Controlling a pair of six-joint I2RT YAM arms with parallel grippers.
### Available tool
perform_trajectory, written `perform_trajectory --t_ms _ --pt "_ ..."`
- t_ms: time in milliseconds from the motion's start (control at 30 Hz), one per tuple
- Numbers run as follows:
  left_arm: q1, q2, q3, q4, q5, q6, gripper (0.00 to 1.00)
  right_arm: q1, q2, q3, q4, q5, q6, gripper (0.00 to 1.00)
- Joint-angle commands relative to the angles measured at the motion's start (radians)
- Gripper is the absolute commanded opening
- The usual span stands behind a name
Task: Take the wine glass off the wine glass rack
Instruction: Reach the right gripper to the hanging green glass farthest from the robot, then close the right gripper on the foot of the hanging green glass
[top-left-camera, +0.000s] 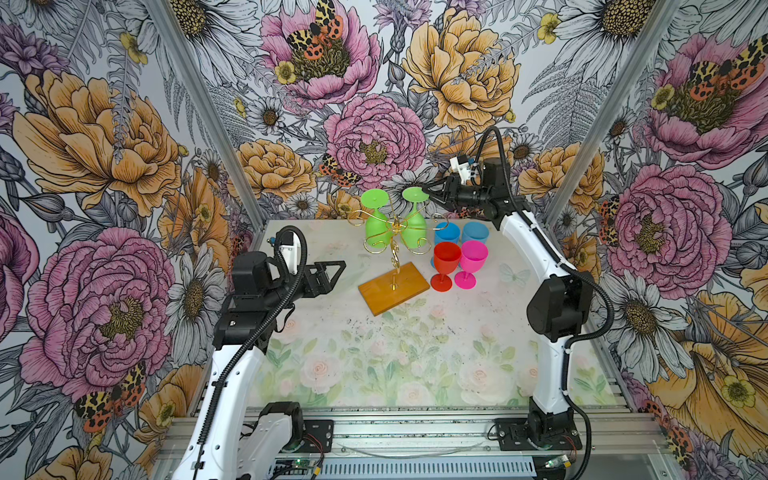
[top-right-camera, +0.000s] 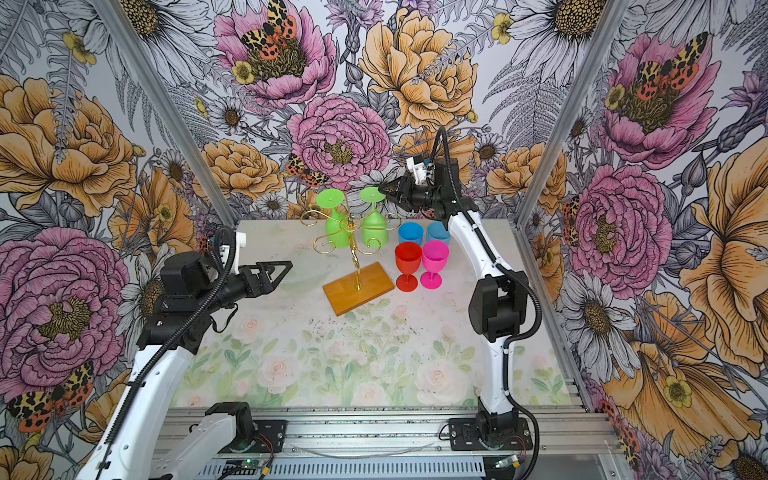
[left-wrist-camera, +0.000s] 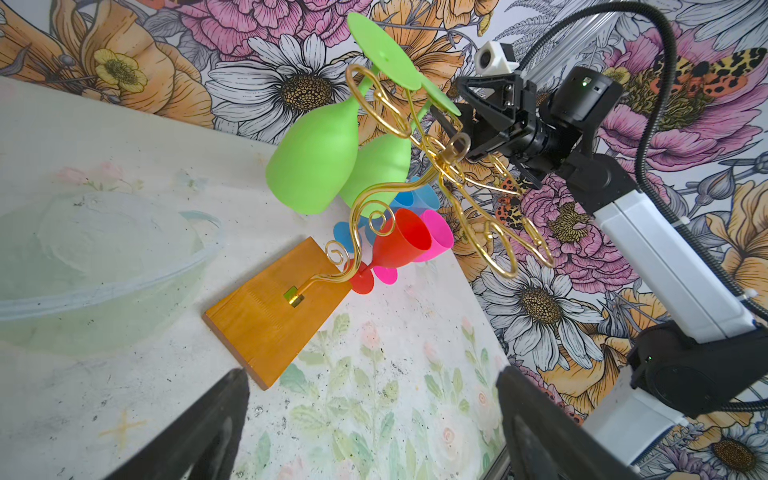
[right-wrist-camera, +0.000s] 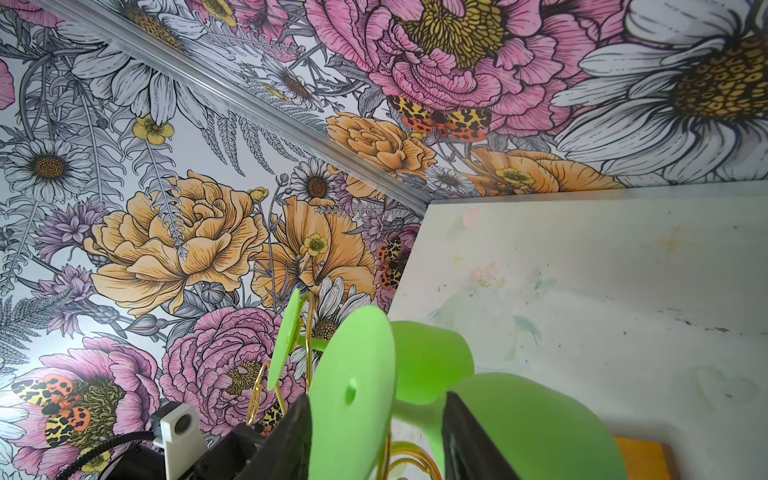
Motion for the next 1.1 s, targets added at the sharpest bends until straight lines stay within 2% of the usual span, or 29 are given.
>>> perform_trajectory --t_ms 0,733,1067 --pt "0.009 -0.006 -0.012 -0.014 0.021 0.027 0.94 0.012 0.014 0.035 0.022 -0.002 0.002 0.49" --pt "0.008 -0.037 -0.021 -0.035 0.011 0.04 0.94 0.009 0.025 0.038 0.025 0.0 0.04 0.2" --pt "0.009 -0.045 -0.022 -0.039 0.011 0.046 0.94 0.003 0.012 0.038 0.047 0.0 0.08 0.11"
